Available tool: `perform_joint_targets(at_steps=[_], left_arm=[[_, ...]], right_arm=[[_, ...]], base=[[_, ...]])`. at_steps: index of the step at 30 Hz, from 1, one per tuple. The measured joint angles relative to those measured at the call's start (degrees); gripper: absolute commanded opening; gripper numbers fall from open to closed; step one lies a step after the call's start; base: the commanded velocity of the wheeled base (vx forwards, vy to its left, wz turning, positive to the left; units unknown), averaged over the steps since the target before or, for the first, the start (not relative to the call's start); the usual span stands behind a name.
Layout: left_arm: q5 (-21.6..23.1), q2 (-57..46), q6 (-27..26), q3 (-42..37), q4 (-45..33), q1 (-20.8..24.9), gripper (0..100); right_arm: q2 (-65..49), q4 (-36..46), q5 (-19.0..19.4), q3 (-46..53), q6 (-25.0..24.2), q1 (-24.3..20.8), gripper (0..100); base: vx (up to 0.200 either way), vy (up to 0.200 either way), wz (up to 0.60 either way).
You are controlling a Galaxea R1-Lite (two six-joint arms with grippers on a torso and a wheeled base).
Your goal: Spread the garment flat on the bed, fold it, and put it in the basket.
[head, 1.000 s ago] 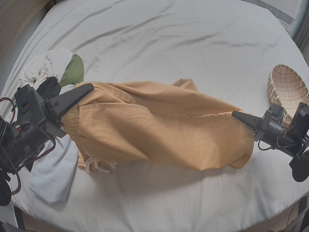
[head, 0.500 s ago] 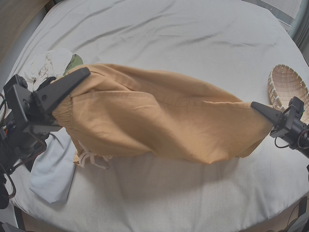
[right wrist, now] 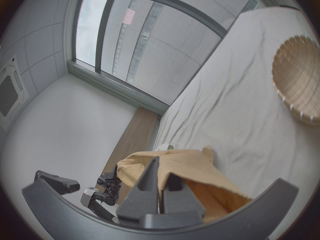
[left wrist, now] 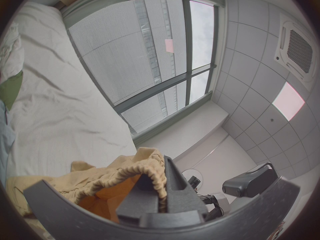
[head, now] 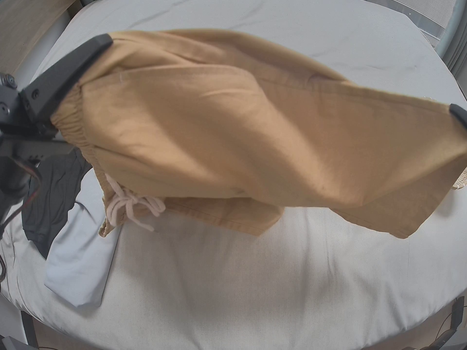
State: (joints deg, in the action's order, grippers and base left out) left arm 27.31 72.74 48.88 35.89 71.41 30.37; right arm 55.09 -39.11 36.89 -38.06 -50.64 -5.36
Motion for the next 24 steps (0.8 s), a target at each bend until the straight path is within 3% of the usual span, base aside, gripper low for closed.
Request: perform_joint_targets(at_steps=[24], left_arm=[[1.84, -5.44, 0.13, 10.08, -7.5, 1.38, 0]], right_arm=[[-3.41, 12.24, 0.22, -25.92, -0.05, 4.11, 0]], base=[[0.0, 0.0, 0.0]])
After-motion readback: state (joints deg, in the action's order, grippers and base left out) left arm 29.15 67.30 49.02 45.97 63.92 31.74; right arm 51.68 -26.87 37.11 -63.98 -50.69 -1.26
